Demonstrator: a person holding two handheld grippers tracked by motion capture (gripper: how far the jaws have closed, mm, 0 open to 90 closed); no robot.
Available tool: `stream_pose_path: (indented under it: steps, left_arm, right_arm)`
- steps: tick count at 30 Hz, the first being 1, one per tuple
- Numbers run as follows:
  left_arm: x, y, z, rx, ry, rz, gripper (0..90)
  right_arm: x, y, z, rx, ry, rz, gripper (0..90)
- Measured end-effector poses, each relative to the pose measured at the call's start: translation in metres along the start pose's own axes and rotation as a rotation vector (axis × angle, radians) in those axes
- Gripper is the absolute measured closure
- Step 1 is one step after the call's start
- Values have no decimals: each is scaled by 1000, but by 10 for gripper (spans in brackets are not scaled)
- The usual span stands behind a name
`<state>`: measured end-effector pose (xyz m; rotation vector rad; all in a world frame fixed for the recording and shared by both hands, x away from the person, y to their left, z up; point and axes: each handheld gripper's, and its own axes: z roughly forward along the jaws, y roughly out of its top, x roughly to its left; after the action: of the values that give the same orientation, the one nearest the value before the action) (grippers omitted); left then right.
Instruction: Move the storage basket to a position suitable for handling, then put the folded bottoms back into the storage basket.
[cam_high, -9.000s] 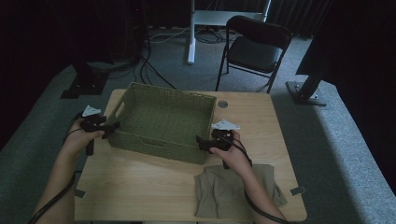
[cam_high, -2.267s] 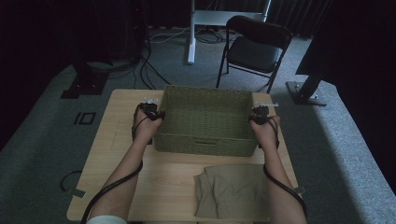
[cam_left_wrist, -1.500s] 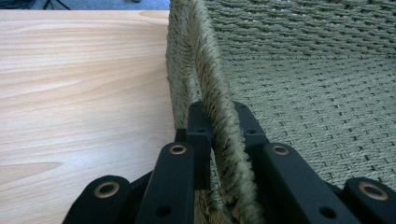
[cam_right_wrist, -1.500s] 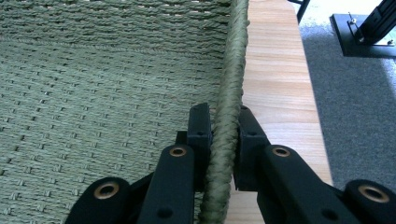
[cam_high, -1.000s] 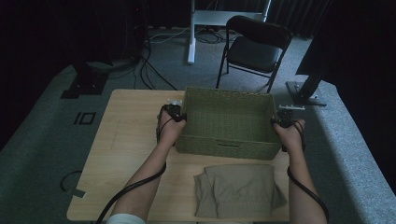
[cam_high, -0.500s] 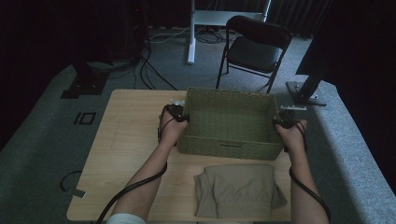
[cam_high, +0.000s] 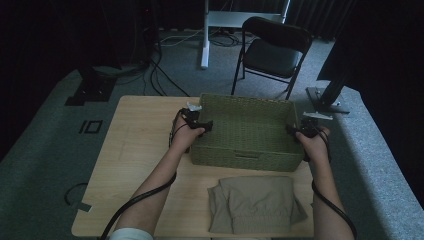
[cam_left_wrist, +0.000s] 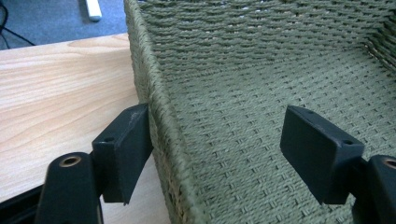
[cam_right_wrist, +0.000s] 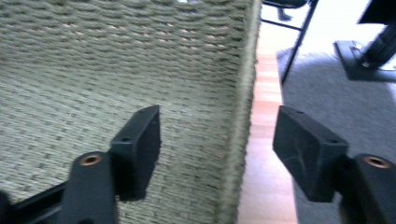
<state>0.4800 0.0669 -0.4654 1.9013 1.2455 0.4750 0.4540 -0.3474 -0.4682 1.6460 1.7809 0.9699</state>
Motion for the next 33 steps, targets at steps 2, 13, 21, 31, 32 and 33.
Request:
stream_pose_path:
  steps: [2, 13, 21, 31, 32, 33]
  left_arm:
    - [1, 0, -1, -9, -4, -9, 230]
    - [9, 7, -15, -51, -33, 25, 190]
    - [12, 16, -35, -116, -57, 14, 190]
    - [11, 12, -60, -135, -101, 24, 189]
    - [11, 11, -63, -140, -100, 28, 189]
    - [10, 11, -65, -138, -102, 39, 189]
  right_arm:
    - [0, 0, 0, -3, 20, -8, 217]
    - [7, 6, -9, -35, 18, -98, 140]
    - [10, 12, -21, -64, 18, -107, 140]
    - [16, 14, -38, -110, 31, -127, 144]
    - [17, 13, -40, -118, 34, -123, 144]
    - [18, 13, -42, -126, 43, -117, 143]
